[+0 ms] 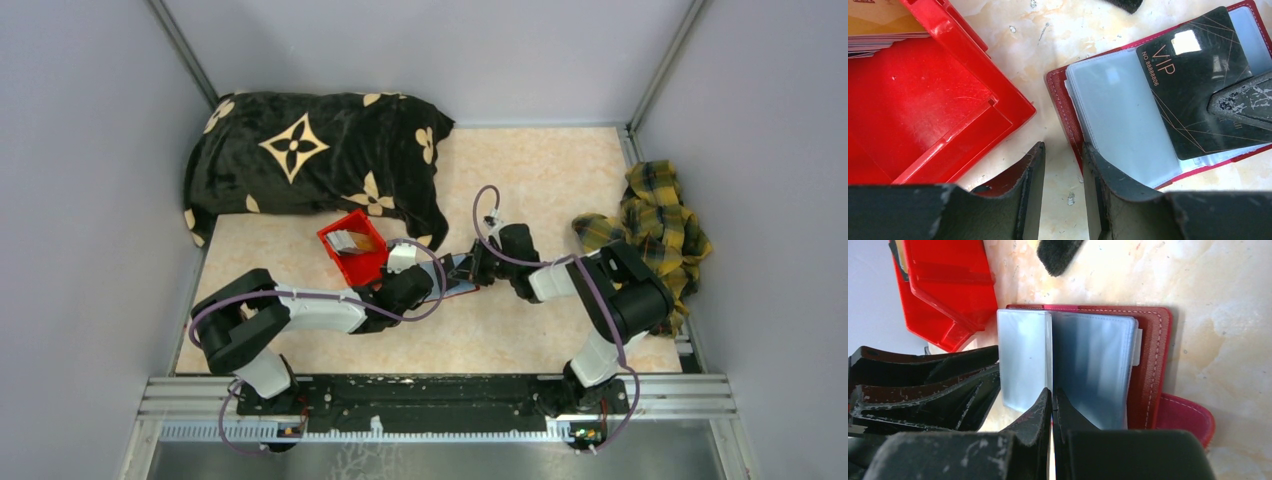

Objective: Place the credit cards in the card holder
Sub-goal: Insert the credit card into the card holder.

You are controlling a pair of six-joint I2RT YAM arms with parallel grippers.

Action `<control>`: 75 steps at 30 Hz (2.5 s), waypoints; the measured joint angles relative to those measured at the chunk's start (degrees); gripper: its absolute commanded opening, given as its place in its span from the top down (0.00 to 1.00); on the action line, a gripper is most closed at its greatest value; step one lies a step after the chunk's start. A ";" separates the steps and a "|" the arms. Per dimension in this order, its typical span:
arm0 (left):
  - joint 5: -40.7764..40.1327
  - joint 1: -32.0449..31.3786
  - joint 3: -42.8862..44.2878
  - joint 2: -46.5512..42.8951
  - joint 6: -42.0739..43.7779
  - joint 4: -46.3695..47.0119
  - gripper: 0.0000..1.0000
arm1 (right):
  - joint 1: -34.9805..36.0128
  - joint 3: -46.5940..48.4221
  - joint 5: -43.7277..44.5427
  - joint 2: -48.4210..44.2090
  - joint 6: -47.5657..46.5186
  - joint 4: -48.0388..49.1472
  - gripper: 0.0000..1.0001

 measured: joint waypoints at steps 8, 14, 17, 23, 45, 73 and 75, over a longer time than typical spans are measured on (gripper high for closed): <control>0.15 0.00 0.00 0.00 0.00 0.02 0.60 | 0.02 -0.57 -0.48 0.59 1.84 2.08 1.00; 0.22 0.00 0.00 0.00 0.00 0.04 0.60 | 0.07 -0.74 -0.26 0.61 2.27 2.43 1.00; 0.26 0.00 0.00 0.00 -0.02 0.04 0.60 | 0.11 -0.76 -0.17 0.61 2.29 2.43 1.00; 0.28 0.00 -0.04 0.00 -0.09 0.07 0.61 | 0.57 -1.22 1.03 0.61 2.71 2.78 1.00; 0.11 -0.20 -1.55 -0.44 -0.24 2.47 0.62 | 3.30 -1.88 4.94 0.28 5.88 3.39 1.00; 0.07 -0.66 -1.84 -0.44 -1.05 3.39 0.62 | 8.48 1.84 12.09 -1.16 4.24 -3.65 0.60; 0.63 -0.87 -1.84 -0.37 -1.14 3.96 0.62 | 8.55 2.19 13.44 -2.43 2.99 -6.16 0.59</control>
